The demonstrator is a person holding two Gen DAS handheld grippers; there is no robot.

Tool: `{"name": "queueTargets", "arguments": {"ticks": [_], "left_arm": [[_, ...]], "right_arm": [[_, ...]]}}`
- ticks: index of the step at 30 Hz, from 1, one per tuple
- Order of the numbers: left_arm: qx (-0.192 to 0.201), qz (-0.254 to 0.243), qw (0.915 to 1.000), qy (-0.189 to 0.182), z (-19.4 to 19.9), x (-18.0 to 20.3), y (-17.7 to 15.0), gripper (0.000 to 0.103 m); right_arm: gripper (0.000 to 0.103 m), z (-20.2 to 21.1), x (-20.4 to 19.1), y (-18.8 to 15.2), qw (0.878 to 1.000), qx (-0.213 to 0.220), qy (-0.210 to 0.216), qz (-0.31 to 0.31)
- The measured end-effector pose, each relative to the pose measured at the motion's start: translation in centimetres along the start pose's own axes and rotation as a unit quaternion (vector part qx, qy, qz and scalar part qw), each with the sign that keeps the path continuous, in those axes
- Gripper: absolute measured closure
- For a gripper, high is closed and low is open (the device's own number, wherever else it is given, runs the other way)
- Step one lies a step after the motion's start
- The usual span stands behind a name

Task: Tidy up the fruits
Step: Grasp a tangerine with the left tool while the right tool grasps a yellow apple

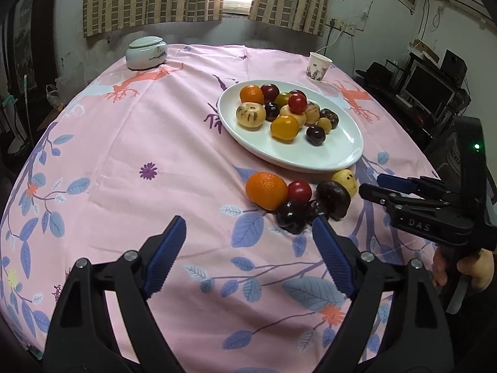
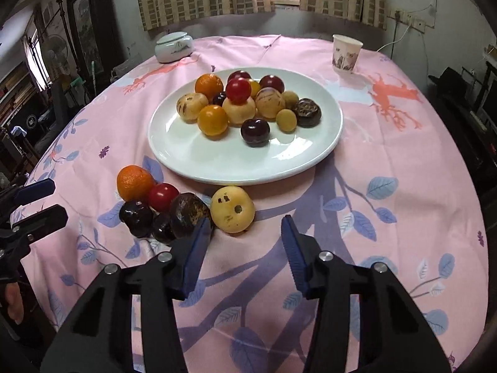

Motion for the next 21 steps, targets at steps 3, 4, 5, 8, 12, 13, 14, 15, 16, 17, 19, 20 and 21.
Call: {"name": "queueTargets", "arguments": {"ticks": [3, 4, 5, 8, 12, 13, 14, 15, 16, 17, 19, 20, 21], "left_arm": [[-0.004, 0.002, 1.0000, 0.000, -0.3, -0.5, 0.0, 0.018], [-0.006, 0.004, 1.0000, -0.001, -0.5, -0.6, 0.1, 0.018], [-0.009, 0.005, 0.9999, -0.002, -0.7, -0.7, 0.2, 0.018], [-0.023, -0.007, 0.9997, 0.006, -2.0, -0.6, 0.6, 0.018], [-0.046, -0.012, 0.9987, 0.017, -4.0, -0.8, 0.9, 0.018], [-0.051, -0.010, 0.9985, 0.017, -4.4, -0.8, 1.0, 0.018], [-0.054, -0.009, 0.9984, 0.014, -4.7, -0.8, 1.1, 0.018], [-0.057, -0.007, 0.9983, 0.011, -5.1, -0.7, 1.3, 0.018], [-0.060, -0.005, 0.9982, 0.010, -5.4, -0.7, 1.4, 0.018], [-0.062, -0.002, 0.9980, 0.007, -5.8, -0.6, 1.6, 0.018], [-0.067, 0.004, 0.9977, 0.004, -6.7, -0.4, 2.1, 0.018], [-0.071, 0.009, 0.9975, 0.003, -7.1, -0.3, 2.3, 0.019], [-0.075, 0.012, 0.9971, 0.000, -7.6, -0.2, 2.4, 0.020]], "right_arm": [[0.054, -1.6, 0.1, 0.5, 1.000, -0.014, 0.016, -0.010], [0.054, -2.2, 0.1, 0.6, 1.000, -0.022, 0.019, -0.011], [0.054, -2.8, 0.1, 0.7, 0.999, -0.028, 0.025, -0.013], [0.066, -3.5, -0.2, 1.0, 0.998, -0.036, 0.055, -0.025], [0.066, -1.5, -0.8, 0.5, 0.998, -0.034, 0.040, -0.030], [0.066, -0.8, -0.7, 0.2, 0.998, -0.035, 0.040, -0.035], [0.066, 0.0, -0.6, -0.3, 0.998, -0.029, 0.036, -0.036], [0.066, 0.6, -0.5, -0.6, 0.999, -0.024, 0.032, -0.034], [0.066, 1.0, -0.3, -1.0, 0.999, -0.022, 0.030, -0.035], [0.066, 1.3, 0.0, -1.6, 0.998, -0.023, 0.031, -0.039], [0.066, 1.5, 0.6, -2.2, 0.998, -0.027, 0.036, -0.048], [0.066, 1.6, 0.9, -2.5, 0.998, -0.028, 0.035, -0.052], [0.066, 1.6, 1.1, -2.7, 0.997, -0.028, 0.035, -0.055]]}}
Point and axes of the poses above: each gripper's, at about its wrist camera, not at the fingertips, and z roughly against the way its jaws point, x to its right, y to its top, the point moved 3 cm from there along -z, roughly the way its jaws point, and after that the axes turned 3 degrees about -y, right-handed, at the moved point
